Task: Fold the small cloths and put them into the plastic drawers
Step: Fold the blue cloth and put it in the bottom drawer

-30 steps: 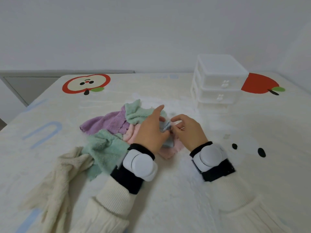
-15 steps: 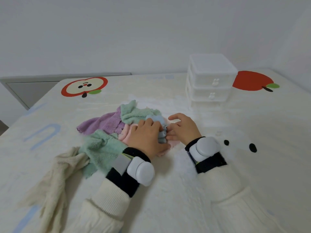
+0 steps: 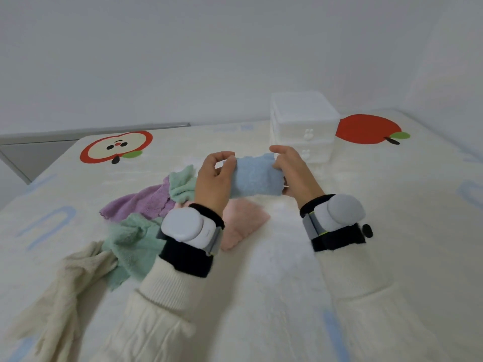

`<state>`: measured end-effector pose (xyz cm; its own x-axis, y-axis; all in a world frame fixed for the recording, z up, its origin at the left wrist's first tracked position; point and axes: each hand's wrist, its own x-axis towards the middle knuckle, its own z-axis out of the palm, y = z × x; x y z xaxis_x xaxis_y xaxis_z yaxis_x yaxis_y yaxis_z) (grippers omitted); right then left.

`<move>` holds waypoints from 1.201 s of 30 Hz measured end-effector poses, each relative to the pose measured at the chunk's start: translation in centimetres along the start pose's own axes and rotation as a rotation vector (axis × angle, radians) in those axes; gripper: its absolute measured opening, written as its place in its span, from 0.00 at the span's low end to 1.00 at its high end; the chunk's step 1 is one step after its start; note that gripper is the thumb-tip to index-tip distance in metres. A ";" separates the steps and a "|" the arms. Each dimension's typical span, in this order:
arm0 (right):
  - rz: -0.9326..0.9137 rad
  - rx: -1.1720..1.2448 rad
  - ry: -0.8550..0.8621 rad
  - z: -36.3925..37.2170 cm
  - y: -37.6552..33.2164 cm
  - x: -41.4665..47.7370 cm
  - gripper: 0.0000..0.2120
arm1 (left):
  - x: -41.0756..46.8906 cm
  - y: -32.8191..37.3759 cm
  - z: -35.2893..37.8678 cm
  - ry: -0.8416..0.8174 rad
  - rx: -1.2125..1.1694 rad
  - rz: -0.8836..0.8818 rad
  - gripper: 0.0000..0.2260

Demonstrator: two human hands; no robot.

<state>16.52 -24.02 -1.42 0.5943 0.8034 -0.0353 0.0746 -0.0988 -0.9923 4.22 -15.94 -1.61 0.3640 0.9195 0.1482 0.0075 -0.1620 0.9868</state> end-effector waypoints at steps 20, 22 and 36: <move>-0.168 -0.787 0.294 -11.7 4.0 1.2 0.12 | -0.6 -0.9 11.2 -0.394 0.973 0.366 0.07; -0.124 -0.916 0.244 -11.4 4.1 1.2 0.12 | -0.8 -1.0 11.5 -0.415 1.137 0.412 0.09; -0.347 -0.914 0.104 -5.4 1.7 0.3 0.06 | -0.8 -1.4 5.6 -0.221 1.060 0.303 0.10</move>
<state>21.12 -27.14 -2.46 0.4861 0.8227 0.2949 0.8235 -0.3182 -0.4697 9.13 -18.45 -3.52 0.6417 0.7238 0.2537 0.6404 -0.6877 0.3421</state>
